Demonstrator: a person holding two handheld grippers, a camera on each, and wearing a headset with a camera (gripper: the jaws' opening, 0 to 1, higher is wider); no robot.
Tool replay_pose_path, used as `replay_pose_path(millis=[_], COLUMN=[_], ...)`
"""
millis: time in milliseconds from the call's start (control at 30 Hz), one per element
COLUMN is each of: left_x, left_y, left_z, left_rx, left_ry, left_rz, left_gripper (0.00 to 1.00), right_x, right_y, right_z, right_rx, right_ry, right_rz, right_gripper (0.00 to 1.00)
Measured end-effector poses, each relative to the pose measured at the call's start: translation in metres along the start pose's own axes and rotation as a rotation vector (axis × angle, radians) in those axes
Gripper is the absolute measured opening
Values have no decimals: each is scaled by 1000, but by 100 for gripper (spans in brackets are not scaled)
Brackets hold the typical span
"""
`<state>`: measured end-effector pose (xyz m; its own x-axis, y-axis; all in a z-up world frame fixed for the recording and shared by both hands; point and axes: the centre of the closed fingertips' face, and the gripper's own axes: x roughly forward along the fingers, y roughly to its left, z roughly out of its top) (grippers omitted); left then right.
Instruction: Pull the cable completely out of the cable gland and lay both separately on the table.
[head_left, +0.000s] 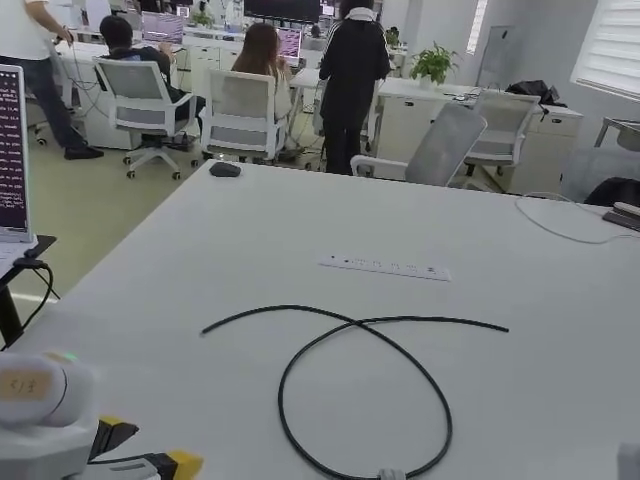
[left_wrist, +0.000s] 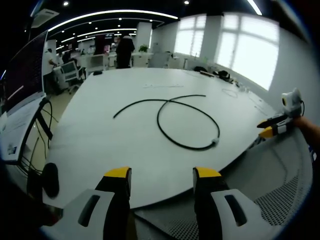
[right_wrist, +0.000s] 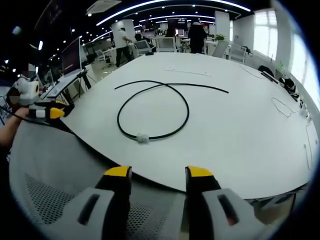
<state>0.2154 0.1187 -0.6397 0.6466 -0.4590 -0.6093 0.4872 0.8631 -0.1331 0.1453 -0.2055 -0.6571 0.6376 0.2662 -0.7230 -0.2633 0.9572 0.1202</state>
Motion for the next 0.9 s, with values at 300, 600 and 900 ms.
replay_pose_path(millis=[300,600,900], left_x=[-1,-2,-2], left_y=[0,1,1], left_z=[-1,0,-1], left_rx=[-9,-12,-9], left_ry=[0,-1,2], left_rz=[2,4,3], left_gripper=[50,50,49], right_x=[0,0,0], right_y=[1,2,2], right_z=[0,0,0], right_rx=[-1,-1,0], right_ry=[1,2,4], right_rz=[2,5,6], right_gripper=[44,43,43])
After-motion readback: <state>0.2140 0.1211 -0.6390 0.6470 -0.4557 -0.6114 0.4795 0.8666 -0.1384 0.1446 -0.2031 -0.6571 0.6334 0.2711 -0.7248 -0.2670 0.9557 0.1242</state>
